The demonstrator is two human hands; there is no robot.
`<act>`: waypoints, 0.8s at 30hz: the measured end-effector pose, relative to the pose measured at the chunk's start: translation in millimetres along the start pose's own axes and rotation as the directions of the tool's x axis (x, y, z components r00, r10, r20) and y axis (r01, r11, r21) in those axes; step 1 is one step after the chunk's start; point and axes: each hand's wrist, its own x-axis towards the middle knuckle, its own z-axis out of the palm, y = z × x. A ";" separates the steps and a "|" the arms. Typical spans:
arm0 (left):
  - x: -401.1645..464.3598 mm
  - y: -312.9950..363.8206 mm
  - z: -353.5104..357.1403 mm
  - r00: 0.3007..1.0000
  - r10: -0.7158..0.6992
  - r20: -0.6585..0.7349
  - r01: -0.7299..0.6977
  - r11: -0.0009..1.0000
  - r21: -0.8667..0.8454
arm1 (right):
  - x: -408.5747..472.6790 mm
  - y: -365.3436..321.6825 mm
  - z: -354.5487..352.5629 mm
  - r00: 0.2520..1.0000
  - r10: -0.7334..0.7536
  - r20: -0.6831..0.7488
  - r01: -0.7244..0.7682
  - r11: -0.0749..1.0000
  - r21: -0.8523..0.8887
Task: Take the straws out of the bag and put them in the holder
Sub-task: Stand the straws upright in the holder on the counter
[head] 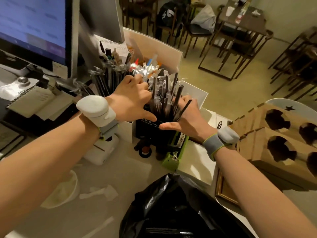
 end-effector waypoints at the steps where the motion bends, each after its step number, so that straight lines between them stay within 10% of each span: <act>1: -0.8 -1.0 0.0 1.000 -0.016 0.016 0.016 1.000 -0.011 | 0.4 0.3 -0.7 0.999 0.026 0.024 -0.027 1.000 0.016; 8: -1.5 8.1 -7.8 0.950 -0.235 -0.204 0.117 0.876 -0.468 | -7.9 -17.8 -18.8 0.965 0.057 -0.255 0.038 0.936 0.351; 13: 0.1 13.3 -8.0 0.922 -0.191 -0.337 -0.052 0.801 -0.596 | 5.6 -25.7 -24.0 0.900 -0.059 -0.432 0.157 0.968 0.195; 18: -13.8 18.6 19.4 0.994 0.013 -0.107 -0.027 0.991 -0.132 | -7.8 -13.7 1.9 0.983 -0.073 -0.170 0.048 0.989 -0.143; 24: -25.8 19.7 -7.1 0.976 -0.112 -0.187 0.068 0.972 -0.224 | -26.9 -15.6 -4.5 0.998 -0.025 -0.059 0.019 0.995 -0.102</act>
